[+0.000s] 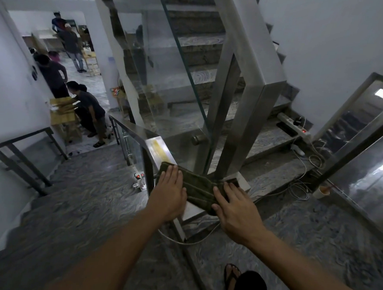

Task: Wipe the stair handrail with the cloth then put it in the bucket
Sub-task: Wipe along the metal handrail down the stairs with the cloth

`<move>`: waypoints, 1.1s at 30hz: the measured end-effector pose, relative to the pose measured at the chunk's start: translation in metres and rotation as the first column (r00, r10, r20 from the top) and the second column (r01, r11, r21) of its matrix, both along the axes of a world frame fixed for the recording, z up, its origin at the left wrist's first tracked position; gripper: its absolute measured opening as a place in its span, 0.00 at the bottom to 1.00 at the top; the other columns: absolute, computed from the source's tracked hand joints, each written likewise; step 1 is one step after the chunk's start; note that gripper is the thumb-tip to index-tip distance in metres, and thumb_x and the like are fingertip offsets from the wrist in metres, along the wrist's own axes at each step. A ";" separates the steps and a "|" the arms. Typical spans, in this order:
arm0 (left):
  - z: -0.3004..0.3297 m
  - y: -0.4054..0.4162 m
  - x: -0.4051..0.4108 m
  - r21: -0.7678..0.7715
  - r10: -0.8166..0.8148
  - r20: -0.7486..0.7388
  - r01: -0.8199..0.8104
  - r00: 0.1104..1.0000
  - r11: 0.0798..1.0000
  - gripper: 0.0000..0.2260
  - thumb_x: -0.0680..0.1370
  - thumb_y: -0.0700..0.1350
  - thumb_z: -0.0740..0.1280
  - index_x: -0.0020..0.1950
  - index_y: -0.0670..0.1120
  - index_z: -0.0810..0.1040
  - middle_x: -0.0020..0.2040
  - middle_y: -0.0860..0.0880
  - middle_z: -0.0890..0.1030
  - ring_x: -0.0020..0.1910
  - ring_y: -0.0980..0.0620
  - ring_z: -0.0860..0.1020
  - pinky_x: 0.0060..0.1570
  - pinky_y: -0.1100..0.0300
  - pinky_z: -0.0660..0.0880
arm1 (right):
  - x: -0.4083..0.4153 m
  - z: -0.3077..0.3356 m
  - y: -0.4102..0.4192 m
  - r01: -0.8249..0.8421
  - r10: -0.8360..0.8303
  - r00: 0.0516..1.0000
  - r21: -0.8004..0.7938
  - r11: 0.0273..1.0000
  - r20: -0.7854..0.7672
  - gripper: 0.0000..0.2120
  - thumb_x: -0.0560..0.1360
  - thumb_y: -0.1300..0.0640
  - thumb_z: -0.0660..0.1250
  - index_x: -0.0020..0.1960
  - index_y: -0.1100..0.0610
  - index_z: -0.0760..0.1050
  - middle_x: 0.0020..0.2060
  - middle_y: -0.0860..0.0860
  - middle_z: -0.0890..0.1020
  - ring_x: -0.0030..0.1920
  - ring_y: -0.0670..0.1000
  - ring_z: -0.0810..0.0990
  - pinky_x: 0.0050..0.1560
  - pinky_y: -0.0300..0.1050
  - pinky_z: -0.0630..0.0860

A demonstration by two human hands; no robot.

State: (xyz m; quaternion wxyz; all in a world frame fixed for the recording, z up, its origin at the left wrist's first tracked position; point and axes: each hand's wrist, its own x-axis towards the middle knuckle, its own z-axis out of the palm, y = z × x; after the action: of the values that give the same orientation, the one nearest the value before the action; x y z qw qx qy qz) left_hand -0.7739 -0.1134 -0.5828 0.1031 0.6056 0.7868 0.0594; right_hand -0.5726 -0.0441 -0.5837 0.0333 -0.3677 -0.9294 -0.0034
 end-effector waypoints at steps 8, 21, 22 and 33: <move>-0.001 0.016 -0.014 0.004 -0.003 0.061 0.002 0.998 1.000 0.27 0.83 0.54 0.47 0.77 0.40 0.47 0.79 0.41 0.46 0.78 0.45 0.42 0.73 0.53 0.38 | -0.002 -0.006 0.003 -0.168 0.164 0.985 -0.106 0.980 -0.045 0.24 0.80 0.46 0.49 0.75 0.51 0.60 0.74 0.59 0.63 0.74 0.59 0.60 0.73 0.58 0.58; -0.006 0.031 -0.044 0.017 -0.054 0.027 0.053 0.998 0.998 0.27 0.83 0.52 0.48 0.77 0.40 0.46 0.79 0.41 0.44 0.77 0.46 0.40 0.72 0.54 0.36 | -0.018 -0.004 0.001 -0.363 0.370 0.928 -0.116 0.924 0.038 0.26 0.81 0.42 0.43 0.76 0.49 0.50 0.77 0.48 0.52 0.77 0.51 0.40 0.74 0.53 0.44; -0.006 0.032 -0.046 0.019 -0.050 0.026 0.050 0.998 0.999 0.27 0.83 0.52 0.48 0.77 0.39 0.46 0.79 0.41 0.44 0.77 0.46 0.40 0.73 0.54 0.36 | -0.022 -0.005 -0.002 -0.360 0.367 0.930 -0.146 0.921 0.020 0.26 0.81 0.42 0.43 0.77 0.49 0.49 0.77 0.48 0.51 0.76 0.49 0.39 0.74 0.52 0.43; -0.002 0.052 -0.082 -0.037 -0.134 -0.034 0.132 0.990 0.991 0.27 0.83 0.52 0.48 0.77 0.40 0.45 0.79 0.41 0.44 0.78 0.46 0.41 0.74 0.54 0.38 | -0.086 -0.017 -0.062 -0.036 0.022 0.991 -0.100 0.994 -0.135 0.24 0.78 0.48 0.53 0.70 0.56 0.68 0.69 0.55 0.72 0.71 0.59 0.67 0.69 0.56 0.57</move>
State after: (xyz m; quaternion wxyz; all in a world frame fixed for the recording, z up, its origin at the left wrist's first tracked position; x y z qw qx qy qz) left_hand -0.8554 -0.0615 -0.5844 0.1030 0.6558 0.7474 0.0274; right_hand -0.6586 -0.1059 -0.6005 0.0765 -0.3546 -0.9293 0.0693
